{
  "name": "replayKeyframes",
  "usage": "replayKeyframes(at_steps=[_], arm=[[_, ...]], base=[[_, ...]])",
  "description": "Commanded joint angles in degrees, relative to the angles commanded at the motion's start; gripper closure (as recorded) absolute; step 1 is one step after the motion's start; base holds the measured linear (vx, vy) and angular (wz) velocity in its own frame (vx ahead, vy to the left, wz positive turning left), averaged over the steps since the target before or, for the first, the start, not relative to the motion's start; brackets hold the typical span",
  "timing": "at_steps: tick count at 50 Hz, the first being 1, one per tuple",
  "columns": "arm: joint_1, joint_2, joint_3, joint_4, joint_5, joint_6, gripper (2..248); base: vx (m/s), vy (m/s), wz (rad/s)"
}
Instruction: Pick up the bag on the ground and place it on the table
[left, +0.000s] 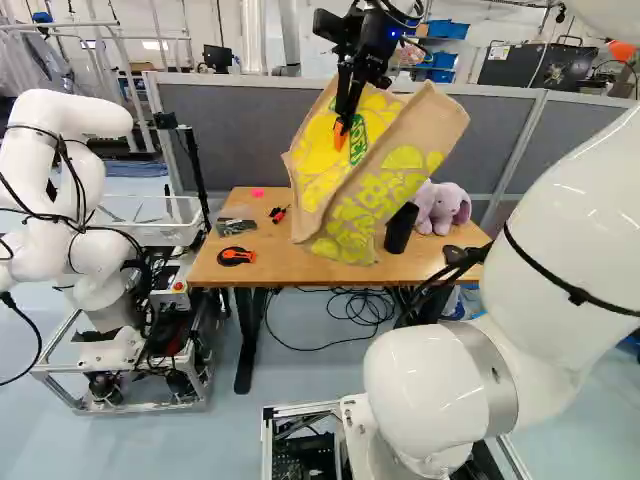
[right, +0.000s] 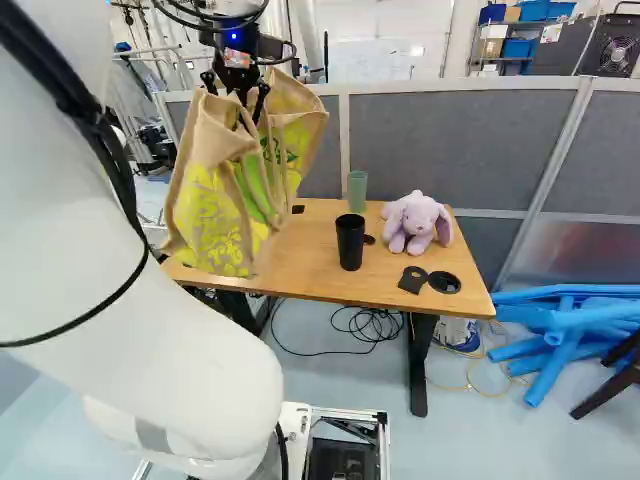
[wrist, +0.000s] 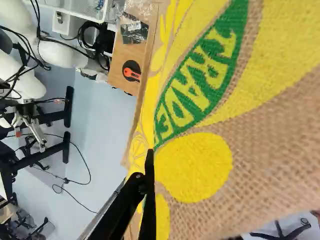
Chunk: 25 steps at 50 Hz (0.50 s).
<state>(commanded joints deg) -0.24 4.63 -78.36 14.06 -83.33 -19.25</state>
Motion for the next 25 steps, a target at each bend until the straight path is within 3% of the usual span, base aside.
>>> replayKeyframes(at_steps=[25], arm=[[-2.7, -2.72, 2.4, 0.0, 0.06, 0.0, 228]], base=[[0.0, 0.0, 0.0]])
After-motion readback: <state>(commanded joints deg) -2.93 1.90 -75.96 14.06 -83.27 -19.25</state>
